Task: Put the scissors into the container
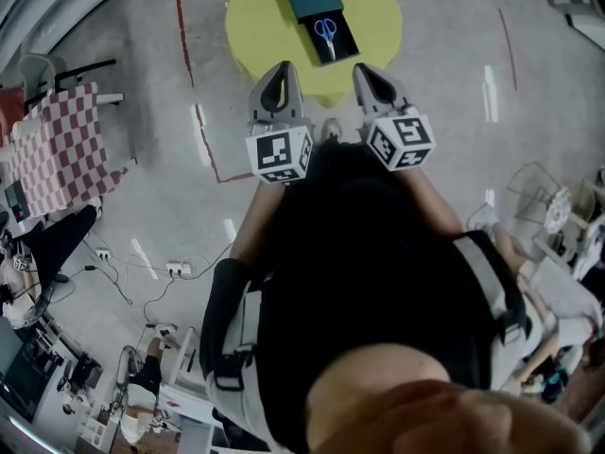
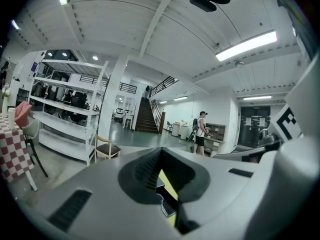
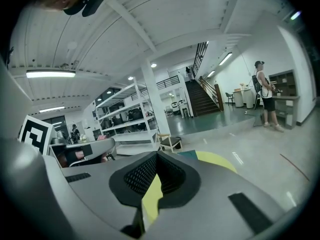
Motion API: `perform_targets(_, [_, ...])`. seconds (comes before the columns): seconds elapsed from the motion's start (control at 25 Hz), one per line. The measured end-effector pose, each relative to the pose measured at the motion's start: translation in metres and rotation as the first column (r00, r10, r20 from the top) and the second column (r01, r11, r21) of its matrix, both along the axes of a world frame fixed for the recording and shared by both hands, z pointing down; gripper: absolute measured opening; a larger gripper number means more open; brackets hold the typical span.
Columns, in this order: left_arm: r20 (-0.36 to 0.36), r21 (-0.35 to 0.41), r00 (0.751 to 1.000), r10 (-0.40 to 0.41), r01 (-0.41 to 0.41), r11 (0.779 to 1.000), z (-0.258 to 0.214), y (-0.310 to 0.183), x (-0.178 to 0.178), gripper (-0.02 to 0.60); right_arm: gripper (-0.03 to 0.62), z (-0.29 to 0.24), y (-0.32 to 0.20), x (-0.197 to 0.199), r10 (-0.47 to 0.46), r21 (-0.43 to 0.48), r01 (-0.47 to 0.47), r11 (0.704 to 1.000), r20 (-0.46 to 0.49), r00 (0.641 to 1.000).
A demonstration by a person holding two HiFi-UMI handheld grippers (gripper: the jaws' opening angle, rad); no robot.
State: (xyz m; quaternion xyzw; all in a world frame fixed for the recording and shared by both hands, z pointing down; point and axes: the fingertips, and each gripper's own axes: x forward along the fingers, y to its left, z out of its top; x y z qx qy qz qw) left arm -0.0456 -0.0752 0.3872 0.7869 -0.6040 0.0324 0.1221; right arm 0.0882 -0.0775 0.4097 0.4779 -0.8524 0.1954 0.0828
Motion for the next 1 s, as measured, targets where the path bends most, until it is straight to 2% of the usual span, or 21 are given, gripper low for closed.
perform_targets(0.28, [-0.003, -0.004, 1.0, 0.02, -0.02, 1.0, 0.0004, -0.0005, -0.0006, -0.003, -0.002, -0.0079, -0.004, 0.0024, 0.032, 0.026, -0.032, 0.999, -0.007, 0.999])
perform_targets(1.0, [-0.004, 0.004, 0.999, 0.032, -0.032, 0.999, -0.0016, -0.0031, -0.001, -0.003, -0.002, -0.0052, -0.0073, 0.0001, 0.033, 0.019, -0.032, 0.999, -0.018, 0.999])
